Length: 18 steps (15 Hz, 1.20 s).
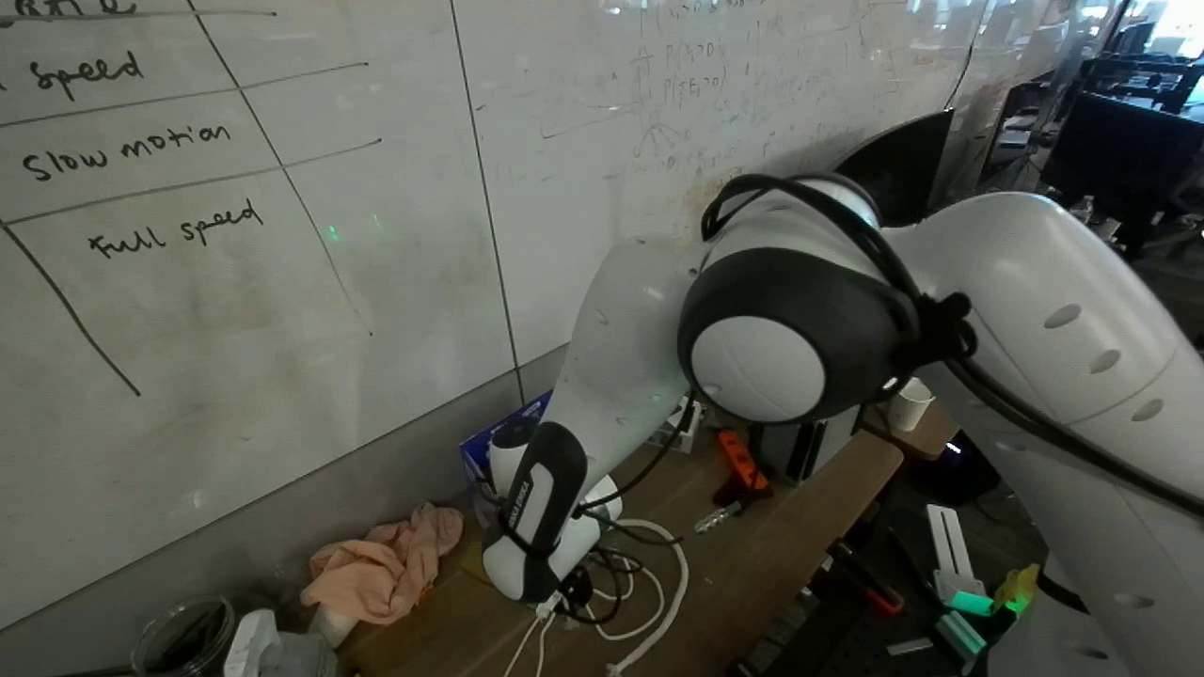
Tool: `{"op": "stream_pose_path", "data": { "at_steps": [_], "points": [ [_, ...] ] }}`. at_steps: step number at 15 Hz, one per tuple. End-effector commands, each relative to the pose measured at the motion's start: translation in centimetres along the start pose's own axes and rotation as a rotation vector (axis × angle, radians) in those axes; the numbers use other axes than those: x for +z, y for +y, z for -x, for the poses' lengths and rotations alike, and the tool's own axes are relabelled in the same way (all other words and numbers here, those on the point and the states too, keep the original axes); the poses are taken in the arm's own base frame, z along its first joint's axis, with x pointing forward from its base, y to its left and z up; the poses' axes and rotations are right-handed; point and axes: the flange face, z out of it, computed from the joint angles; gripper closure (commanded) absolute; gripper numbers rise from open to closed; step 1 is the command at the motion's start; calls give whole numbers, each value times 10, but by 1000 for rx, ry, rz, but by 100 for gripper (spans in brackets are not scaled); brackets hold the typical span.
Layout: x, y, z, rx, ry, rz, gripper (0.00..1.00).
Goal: Put the white ropes inside the blue box
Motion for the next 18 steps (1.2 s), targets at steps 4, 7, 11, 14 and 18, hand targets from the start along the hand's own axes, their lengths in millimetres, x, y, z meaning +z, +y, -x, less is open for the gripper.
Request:
{"op": "stream_pose_path", "data": {
  "at_steps": [4, 7, 11, 14, 18],
  "points": [
    [33, -17, -30, 248, 57, -73, 0],
    [48, -16, -45, 280, 81, -88, 0],
    [63, -12, -57, 302, 96, -109, 0],
    [71, -8, -61, 311, 102, -117, 0],
    [76, -4, -63, 332, 98, -105, 0]
  ]
}}
